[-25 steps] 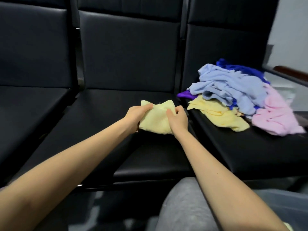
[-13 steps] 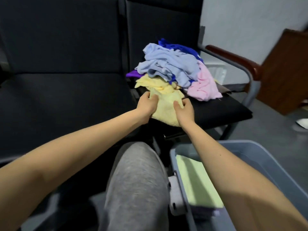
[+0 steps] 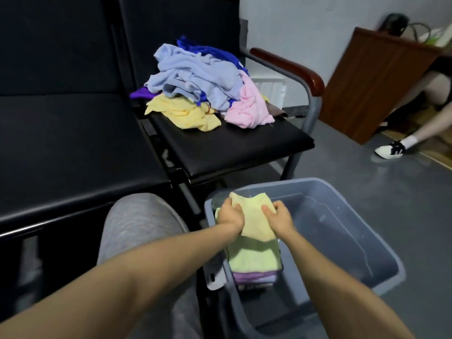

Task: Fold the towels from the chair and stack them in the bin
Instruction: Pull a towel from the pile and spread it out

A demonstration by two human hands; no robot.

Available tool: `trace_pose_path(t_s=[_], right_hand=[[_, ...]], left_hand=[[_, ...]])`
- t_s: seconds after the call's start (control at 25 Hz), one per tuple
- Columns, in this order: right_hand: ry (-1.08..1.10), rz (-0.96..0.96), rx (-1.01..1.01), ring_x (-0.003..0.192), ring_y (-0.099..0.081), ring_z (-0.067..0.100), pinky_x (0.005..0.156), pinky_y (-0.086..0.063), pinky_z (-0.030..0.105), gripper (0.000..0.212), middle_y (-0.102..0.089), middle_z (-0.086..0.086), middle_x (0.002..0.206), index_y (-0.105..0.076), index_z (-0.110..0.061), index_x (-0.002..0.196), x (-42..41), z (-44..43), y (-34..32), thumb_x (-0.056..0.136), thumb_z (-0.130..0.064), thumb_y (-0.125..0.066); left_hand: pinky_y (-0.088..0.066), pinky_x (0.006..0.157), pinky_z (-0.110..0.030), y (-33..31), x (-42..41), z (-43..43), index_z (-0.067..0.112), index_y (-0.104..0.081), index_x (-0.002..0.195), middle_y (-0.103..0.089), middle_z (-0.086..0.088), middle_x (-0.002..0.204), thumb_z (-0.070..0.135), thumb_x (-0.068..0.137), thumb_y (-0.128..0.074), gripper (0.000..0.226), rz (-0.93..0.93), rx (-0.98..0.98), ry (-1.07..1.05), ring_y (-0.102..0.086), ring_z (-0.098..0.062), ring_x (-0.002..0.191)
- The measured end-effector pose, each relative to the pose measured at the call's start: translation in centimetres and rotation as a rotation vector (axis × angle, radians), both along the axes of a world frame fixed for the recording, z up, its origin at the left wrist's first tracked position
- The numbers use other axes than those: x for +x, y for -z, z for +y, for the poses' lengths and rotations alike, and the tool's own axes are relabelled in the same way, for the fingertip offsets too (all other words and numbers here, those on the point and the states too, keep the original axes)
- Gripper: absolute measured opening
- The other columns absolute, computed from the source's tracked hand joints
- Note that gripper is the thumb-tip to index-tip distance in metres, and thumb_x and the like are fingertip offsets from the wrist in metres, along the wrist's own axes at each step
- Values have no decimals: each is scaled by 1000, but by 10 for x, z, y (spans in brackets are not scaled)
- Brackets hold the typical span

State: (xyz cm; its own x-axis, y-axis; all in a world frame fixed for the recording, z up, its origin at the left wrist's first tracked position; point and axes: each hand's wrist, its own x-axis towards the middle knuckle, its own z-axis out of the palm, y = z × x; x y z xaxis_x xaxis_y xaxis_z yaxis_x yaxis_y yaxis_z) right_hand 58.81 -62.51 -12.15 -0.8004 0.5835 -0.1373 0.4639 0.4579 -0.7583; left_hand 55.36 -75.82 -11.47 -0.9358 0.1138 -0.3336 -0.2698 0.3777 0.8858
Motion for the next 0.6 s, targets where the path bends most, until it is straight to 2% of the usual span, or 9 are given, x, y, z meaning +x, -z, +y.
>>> trace_pose_path(t_s=[0.08, 0.12, 0.2, 0.24, 0.28, 0.36, 0.44, 0.52, 0.6], right_hand=[[-35, -123, 43, 85, -50, 25, 72, -36, 32, 24, -52, 0, 80, -40, -17, 82, 5, 2, 13, 92, -33, -55], [-59, -229, 101, 94, -52, 27, 78, -36, 33, 26, -55, 4, 93, -44, -14, 94, 6, 2, 16, 92, -39, -53], [-108, -363, 255, 118, -47, 33, 93, -36, 36, 45, -52, 11, 123, -42, -9, 120, 5, 2, 19, 93, -44, -49], [-128, -361, 286, 122, -45, 33, 97, -35, 37, 47, -50, 12, 130, -41, -8, 124, 2, 2, 18, 94, -43, -48], [-150, -330, 284, 121, -46, 33, 96, -36, 37, 42, -52, 11, 126, -45, -8, 120, -2, 2, 16, 95, -41, -47], [-183, -271, 245, 100, -54, 29, 81, -39, 34, 25, -58, 4, 95, -50, -14, 90, -11, 1, 9, 96, -38, -47], [-219, -211, 226, 76, -50, 24, 66, -35, 31, 38, -49, -2, 68, -39, -18, 64, -23, -5, -2, 96, -36, -47], [-276, -123, 238, 60, -42, 20, 58, -30, 31, 46, -41, -1, 56, -33, -17, 55, -35, -17, -18, 97, -33, -46], [-285, -17, 254, 52, -36, 17, 52, -25, 32, 48, -37, 0, 50, -33, -17, 52, -48, -30, -38, 99, -25, -43]], left_hand=[[-46, 94, -32, 17, -2, -3, 9, -39, 140, -54, -15, 131, 19, 97, -41, 44, -102, -142, 90, -54, -35, 116], [-47, 90, -32, 20, -4, -4, 4, -38, 140, -54, -17, 131, 15, 96, -43, 45, -160, -202, 163, -55, -35, 116], [-47, 80, -32, 19, -9, -2, -2, -36, 139, -54, -21, 129, 12, 94, -47, 48, -221, -282, 282, -57, -35, 115], [-47, 78, -32, 17, -11, 1, -4, -38, 137, -56, -21, 127, 12, 93, -47, 47, -210, -326, 319, -58, -34, 113], [-48, 77, -33, 13, -13, 2, -4, -44, 133, -59, -20, 124, 12, 93, -46, 43, -168, -384, 338, -60, -33, 110], [-50, 74, -33, 7, -20, 5, -3, -55, 121, -65, -18, 113, 10, 92, -43, 34, -109, -430, 336, -65, -31, 101], [-52, 71, -34, -1, -30, 8, -3, -58, 113, -67, -20, 106, 9, 91, -42, 30, -93, -288, 291, -67, -33, 93], [-53, 70, -36, -17, -40, 9, -3, -65, 96, -70, -20, 91, 14, 91, -46, 26, -13, -163, 242, -67, -32, 79], [-53, 69, -36, -40, -55, 9, 6, -61, 66, -64, -13, 68, 16, 90, -48, 29, 97, -57, 214, -61, -28, 65]])
